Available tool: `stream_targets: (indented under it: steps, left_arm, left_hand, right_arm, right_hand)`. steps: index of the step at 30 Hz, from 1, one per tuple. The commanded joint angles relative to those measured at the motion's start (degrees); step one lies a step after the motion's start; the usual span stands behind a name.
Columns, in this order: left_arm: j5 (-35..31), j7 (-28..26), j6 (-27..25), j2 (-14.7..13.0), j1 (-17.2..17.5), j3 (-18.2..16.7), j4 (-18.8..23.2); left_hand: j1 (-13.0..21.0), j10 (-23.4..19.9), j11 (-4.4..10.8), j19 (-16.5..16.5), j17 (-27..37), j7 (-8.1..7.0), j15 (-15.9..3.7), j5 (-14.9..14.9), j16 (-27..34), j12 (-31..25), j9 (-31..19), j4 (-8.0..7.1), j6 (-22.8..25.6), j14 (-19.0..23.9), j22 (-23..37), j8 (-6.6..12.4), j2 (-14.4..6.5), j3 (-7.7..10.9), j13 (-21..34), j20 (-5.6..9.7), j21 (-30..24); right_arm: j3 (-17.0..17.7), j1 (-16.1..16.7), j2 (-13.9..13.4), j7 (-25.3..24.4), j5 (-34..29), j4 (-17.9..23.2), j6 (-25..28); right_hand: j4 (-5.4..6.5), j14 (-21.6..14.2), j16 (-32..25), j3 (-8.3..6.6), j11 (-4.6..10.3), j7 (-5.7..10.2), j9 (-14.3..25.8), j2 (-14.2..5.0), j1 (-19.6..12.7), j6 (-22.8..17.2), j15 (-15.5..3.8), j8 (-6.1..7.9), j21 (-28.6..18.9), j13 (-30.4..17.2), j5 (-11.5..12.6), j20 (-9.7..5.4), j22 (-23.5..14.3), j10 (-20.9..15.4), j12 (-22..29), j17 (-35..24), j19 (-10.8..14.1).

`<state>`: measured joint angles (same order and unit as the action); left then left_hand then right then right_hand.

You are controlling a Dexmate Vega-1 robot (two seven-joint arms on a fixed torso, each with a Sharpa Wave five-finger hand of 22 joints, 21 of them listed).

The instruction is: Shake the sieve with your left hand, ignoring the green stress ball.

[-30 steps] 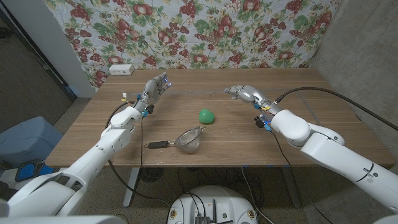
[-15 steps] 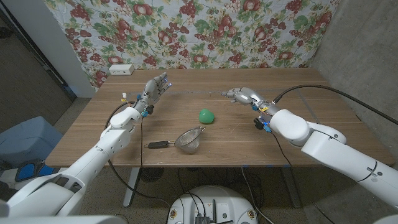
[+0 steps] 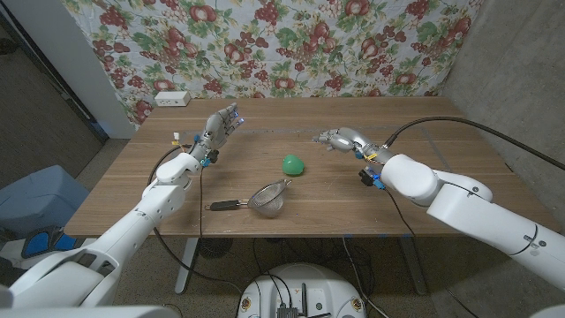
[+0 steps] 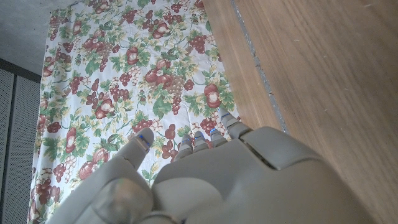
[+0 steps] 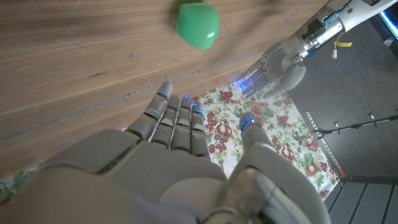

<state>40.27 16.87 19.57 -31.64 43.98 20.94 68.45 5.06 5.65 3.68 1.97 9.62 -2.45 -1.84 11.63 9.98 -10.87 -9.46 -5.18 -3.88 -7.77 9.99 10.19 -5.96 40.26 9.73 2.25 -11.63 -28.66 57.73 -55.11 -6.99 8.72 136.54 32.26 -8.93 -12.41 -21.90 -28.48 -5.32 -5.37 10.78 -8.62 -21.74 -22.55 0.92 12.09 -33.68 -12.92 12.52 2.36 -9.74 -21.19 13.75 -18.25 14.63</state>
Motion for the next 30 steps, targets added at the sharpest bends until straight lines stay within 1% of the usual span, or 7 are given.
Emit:
stream_targets:
  steps: [1,4,13,21,25,30]
  left_arm:
    - [0.3,0.2,0.2,0.1,0.3,-0.1,0.0]
    - [0.3,0.4,0.4,0.2,0.2,-0.1,-0.2]
    - [0.7,1.2,0.9,0.4,0.1,-0.2,-1.2]
    - [1.0,1.7,1.2,0.5,0.0,-0.3,-1.8]
    - [1.3,2.1,1.2,0.6,-0.1,-0.4,-2.2]
    - [1.3,2.5,1.5,0.7,-0.3,-0.4,-2.6]
  left_hand:
    - [-0.7,-0.3,-0.08,0.5,0.2,0.06,-3.08,-0.2,0.2,-0.1,-0.3,0.43,0.1,0.1,0.2,0.03,-3.7,0.09,0.3,3.28,-0.1]
    - [-0.7,-0.3,-0.13,0.5,0.2,0.03,-3.10,-0.2,0.2,-0.1,-0.3,0.44,0.1,0.1,0.2,0.02,-3.7,0.11,0.3,3.26,-0.1]
    - [-0.8,-0.2,0.02,0.5,0.2,0.06,-3.10,-0.2,0.2,-0.1,-0.3,0.53,0.1,0.1,0.2,0.03,-3.7,0.18,0.3,3.21,-0.1]
    - [-0.8,-0.2,-0.03,0.5,0.2,0.05,-3.10,-0.2,0.2,-0.1,-0.3,0.60,0.1,0.1,0.2,0.03,-3.7,0.26,0.3,3.10,-0.1]
    - [-0.9,-0.2,-0.03,0.5,0.2,0.09,-3.09,-0.2,0.2,-0.1,-0.3,0.64,0.1,0.1,0.2,0.04,-3.7,0.29,0.3,3.10,-0.1]
    - [-0.9,-0.2,-0.09,0.5,0.2,0.07,-3.09,-0.3,0.2,-0.1,-0.3,0.67,0.1,0.1,0.2,0.04,-3.7,0.33,0.3,3.08,-0.1]
  right_arm:
    - [-2.9,-2.4,-0.8,0.7,-1.1,3.2,5.9]
    - [-3.8,-3.0,-0.8,0.6,-1.8,4.0,7.6]
    - [-6.5,-5.3,-0.6,1.1,-3.3,5.5,11.3]
    - [-8.9,-7.8,0.0,2.6,-4.1,5.9,13.9]
    - [-10.3,-9.2,0.2,3.3,-4.7,6.3,15.5]
    - [-12.3,-11.1,0.5,4.2,-5.8,6.9,17.8]
  right_hand:
    - [-0.33,-0.4,-0.5,-0.13,0.18,0.04,0.3,-0.39,-0.7,-0.8,-0.09,-0.11,0.1,-0.2,0.4,-0.24,-0.3,-0.5,0.4,-0.1,0.3]
    - [-0.33,-0.4,-0.5,-0.14,0.02,0.06,0.3,-0.41,-0.8,-0.9,-0.02,-0.08,0.1,-0.2,0.4,-0.27,-0.3,-0.7,0.4,-0.2,0.4]
    - [-0.42,-0.9,-0.8,-0.18,0.25,0.09,0.3,-0.34,-1.2,-1.2,-0.13,0.00,0.3,-0.3,0.4,-0.23,-0.3,-1.1,0.6,-0.2,0.6]
    - [-0.71,-1.5,-1.0,-0.27,0.53,0.20,0.3,-0.09,-1.8,-1.9,-0.44,0.18,0.5,-0.5,0.5,-0.20,-0.3,-1.5,0.8,-0.3,0.6]
    - [-0.79,-1.7,-1.0,-0.27,0.41,0.09,0.3,0.06,-2.0,-2.3,-0.34,0.31,0.6,-0.5,0.5,-0.13,-0.3,-1.8,0.9,-0.3,0.6]
    - [-0.83,-2.9,-1.6,-0.22,0.53,0.13,0.3,0.26,-2.4,-3.1,-0.44,0.53,0.7,-0.7,0.5,0.16,-0.3,-2.7,1.3,-0.4,0.9]
